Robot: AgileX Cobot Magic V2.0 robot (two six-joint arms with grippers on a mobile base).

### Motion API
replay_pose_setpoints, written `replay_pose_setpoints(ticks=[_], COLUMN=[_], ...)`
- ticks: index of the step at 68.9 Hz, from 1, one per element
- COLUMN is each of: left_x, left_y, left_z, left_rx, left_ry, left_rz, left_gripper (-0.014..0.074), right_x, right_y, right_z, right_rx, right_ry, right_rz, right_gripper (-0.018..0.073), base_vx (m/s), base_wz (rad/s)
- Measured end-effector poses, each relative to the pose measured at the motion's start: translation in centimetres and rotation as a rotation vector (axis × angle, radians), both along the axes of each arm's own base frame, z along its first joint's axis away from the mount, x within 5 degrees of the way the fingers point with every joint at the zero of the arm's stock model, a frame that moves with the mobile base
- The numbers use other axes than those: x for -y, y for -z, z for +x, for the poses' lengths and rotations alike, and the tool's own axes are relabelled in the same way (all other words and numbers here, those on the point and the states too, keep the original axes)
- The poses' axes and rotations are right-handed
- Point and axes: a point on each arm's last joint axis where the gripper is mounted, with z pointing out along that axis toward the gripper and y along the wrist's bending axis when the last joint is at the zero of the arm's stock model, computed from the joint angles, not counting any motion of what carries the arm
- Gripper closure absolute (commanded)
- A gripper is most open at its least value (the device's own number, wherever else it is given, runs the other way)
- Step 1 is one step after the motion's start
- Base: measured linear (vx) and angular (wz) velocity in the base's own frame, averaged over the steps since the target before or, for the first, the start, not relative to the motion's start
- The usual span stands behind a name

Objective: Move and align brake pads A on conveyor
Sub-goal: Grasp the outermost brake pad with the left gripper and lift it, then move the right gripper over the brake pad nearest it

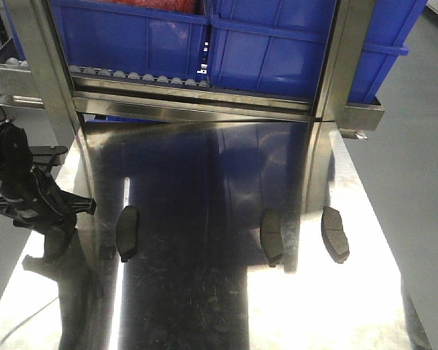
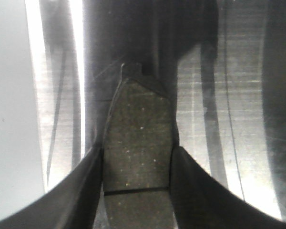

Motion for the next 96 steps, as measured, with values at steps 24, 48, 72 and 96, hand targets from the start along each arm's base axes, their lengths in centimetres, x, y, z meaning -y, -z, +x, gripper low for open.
replay_pose_setpoints(ticks=[24,48,72,96], left_x=[-0.5,-1.4,-2.2,-2.6], left_y=[-6.5,-11.4,-12.6,-12.9], left_z=[-5.0,-14.7,-24.4,-28.0], left_rx=[0.285,0.582,0.925,1.057], left_ry=[-0.005,0.049,0.048,0.046], left_rz=[-0.023,-0.018,-0.035,-0.043], left_gripper=[0.0603,0.0603,0.0603,0.0602], right_x=[0.0,0.0,0.0,0.0], right_y=[0.0,0.0,0.0,0.0], right_z=[0.0,0.0,0.0,0.0], right_rx=[0.000,0.000,0.000,0.000], right_ry=[0.000,0.000,0.000,0.000], right_rz=[0.000,0.000,0.000,0.000], right_gripper=[0.0569,0.0569,0.0569,0.0569], base_vx=[0.00,0.00,0.00,0.00], base_wz=[0.00,0.00,0.00,0.00])
